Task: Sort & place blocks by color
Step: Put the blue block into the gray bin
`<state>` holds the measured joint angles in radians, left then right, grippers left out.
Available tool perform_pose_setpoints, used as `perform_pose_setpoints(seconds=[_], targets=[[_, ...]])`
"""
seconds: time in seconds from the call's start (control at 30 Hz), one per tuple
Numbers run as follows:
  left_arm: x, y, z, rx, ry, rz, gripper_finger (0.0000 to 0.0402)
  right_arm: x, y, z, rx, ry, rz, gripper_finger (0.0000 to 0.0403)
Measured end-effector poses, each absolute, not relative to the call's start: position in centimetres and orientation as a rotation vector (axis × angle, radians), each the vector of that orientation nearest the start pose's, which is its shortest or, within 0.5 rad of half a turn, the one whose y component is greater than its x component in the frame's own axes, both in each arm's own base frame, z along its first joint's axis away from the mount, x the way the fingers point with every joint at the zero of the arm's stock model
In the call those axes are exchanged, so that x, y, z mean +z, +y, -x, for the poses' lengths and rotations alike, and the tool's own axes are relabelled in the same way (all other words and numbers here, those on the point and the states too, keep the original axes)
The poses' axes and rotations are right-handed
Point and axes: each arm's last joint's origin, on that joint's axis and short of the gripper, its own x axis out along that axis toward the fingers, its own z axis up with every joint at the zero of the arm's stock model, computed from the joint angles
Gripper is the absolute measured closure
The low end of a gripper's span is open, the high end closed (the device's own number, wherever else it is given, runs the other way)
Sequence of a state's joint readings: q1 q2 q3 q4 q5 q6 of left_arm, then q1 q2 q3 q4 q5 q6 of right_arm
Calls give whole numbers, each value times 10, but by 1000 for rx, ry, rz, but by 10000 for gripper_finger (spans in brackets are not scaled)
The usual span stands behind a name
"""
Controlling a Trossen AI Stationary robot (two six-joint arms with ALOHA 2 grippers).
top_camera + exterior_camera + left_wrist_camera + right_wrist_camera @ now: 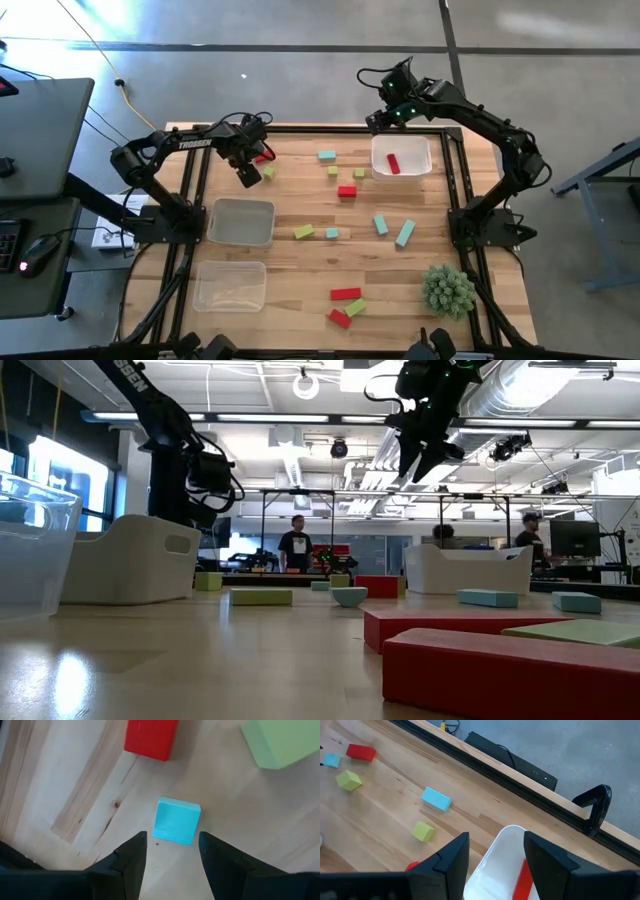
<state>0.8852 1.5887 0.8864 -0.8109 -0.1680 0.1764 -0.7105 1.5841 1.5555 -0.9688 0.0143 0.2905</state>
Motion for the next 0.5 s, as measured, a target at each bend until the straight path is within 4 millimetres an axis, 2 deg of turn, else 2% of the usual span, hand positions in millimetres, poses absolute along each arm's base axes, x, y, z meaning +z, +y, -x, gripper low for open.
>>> perform_pose_setpoints(seconds=[0.27, 0.5], targets=[[158, 201, -159, 655, 1540, 394, 201, 339, -211, -244, -804, 861, -604, 226], [140, 204, -161, 642, 1600, 430, 195, 339, -211, -244, -812, 854, -621, 226]])
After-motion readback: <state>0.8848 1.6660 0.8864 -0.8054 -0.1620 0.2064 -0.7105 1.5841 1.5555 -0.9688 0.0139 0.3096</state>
